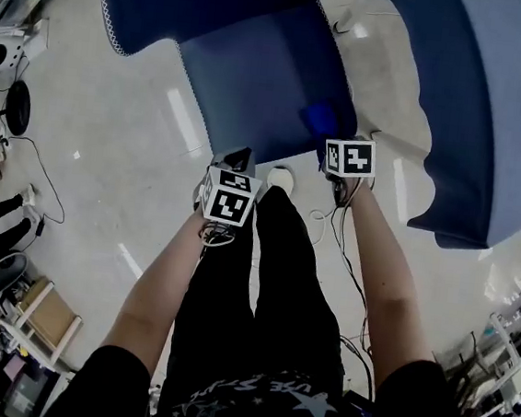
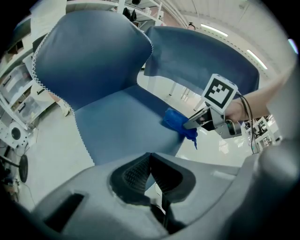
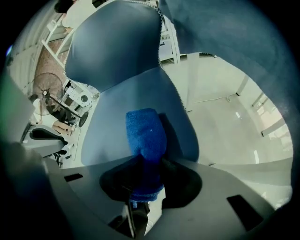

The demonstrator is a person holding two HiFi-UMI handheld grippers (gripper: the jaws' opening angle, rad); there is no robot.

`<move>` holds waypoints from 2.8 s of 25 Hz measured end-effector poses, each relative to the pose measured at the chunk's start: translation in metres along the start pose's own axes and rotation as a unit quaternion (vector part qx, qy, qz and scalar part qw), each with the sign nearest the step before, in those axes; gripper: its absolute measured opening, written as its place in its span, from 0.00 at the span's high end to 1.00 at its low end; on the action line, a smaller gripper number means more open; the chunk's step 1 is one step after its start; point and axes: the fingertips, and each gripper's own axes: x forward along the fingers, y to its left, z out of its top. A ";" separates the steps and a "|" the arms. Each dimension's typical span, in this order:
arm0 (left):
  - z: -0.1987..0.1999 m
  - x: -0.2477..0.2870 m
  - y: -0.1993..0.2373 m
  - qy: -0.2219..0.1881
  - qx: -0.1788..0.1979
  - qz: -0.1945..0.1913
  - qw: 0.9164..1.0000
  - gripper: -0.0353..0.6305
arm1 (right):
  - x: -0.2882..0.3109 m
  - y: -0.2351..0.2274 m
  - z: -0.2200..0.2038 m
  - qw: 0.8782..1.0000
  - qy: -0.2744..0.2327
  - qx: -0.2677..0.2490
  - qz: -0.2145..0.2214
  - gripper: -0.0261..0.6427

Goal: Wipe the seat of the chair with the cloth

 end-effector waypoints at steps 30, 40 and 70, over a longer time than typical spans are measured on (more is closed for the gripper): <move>0.039 -0.157 0.099 -0.086 0.121 -0.079 0.986 0.92 | -0.139 0.131 0.058 0.976 -0.131 0.118 -0.130 0.80; 0.025 -0.270 0.163 -0.143 0.169 -0.118 0.968 0.92 | -0.217 0.283 0.064 0.960 -0.209 0.123 -0.141 0.80; -0.077 -0.393 0.048 -0.214 0.216 -0.162 0.939 0.92 | -0.322 0.384 -0.163 0.915 -0.293 0.243 -0.130 0.80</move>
